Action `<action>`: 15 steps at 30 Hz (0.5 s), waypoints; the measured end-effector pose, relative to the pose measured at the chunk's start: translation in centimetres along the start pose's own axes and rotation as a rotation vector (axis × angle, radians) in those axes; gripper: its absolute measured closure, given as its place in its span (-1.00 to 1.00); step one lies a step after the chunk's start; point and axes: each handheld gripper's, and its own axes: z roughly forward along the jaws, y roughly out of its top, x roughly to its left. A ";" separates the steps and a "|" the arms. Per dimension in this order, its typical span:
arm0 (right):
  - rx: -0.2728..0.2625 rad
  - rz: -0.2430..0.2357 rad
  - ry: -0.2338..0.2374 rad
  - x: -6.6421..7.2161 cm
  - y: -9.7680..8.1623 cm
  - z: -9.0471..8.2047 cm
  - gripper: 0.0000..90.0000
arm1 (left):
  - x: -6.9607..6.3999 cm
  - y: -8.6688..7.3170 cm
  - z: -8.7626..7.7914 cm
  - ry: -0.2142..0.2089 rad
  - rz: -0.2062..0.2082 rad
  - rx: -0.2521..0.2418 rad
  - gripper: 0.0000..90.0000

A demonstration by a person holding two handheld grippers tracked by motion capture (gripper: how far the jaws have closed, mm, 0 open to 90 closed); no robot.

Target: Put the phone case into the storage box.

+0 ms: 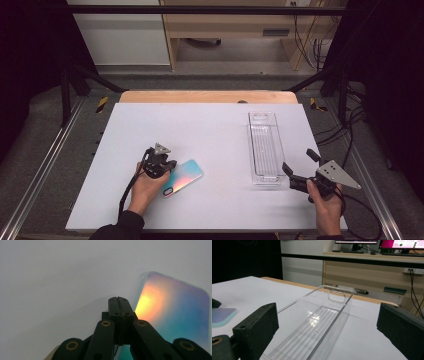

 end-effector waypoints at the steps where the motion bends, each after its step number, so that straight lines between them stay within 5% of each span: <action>1: 0.000 0.000 0.000 0.0 0.0 0.0 -0.91 | 0.0 0.0 0.0 0.000 0.000 0.000 1.00; 15: 0.005 -0.014 0.003 0.1 0.0 0.0 -0.91 | -2.6 -1.7 -0.7 -0.070 0.012 -0.033 1.00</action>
